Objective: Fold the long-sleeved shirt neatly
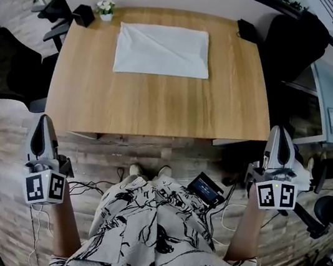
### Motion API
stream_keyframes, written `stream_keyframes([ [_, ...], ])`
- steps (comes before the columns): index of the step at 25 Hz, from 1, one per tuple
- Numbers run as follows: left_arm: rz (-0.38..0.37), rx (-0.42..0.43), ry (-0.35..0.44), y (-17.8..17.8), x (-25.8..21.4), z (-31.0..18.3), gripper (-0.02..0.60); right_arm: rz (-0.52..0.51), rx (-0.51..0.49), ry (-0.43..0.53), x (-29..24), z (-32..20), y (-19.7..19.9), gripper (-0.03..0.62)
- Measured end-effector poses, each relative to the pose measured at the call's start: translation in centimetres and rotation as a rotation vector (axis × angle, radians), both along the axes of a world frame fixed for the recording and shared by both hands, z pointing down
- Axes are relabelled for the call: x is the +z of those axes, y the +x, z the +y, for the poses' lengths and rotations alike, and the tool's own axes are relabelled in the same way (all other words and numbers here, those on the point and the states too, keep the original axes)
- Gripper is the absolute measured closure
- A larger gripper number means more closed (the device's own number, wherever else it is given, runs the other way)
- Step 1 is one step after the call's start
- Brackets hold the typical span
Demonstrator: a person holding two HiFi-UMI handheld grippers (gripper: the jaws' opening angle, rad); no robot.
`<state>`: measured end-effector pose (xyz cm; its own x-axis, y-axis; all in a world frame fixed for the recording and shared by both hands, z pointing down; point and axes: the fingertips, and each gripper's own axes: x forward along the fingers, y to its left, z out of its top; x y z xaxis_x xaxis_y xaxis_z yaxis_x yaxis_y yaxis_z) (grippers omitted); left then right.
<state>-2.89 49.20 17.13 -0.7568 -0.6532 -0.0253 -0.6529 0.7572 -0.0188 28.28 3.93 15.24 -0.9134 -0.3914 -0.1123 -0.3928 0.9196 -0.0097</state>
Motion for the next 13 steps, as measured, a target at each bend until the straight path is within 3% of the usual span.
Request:
stream_keyframes([
  [13,0.005,0.009,0.006,-0.6,0.1,-1.0,0.577,0.007,0.004,0.011,-0.2,-0.8,-1.4,0.588],
])
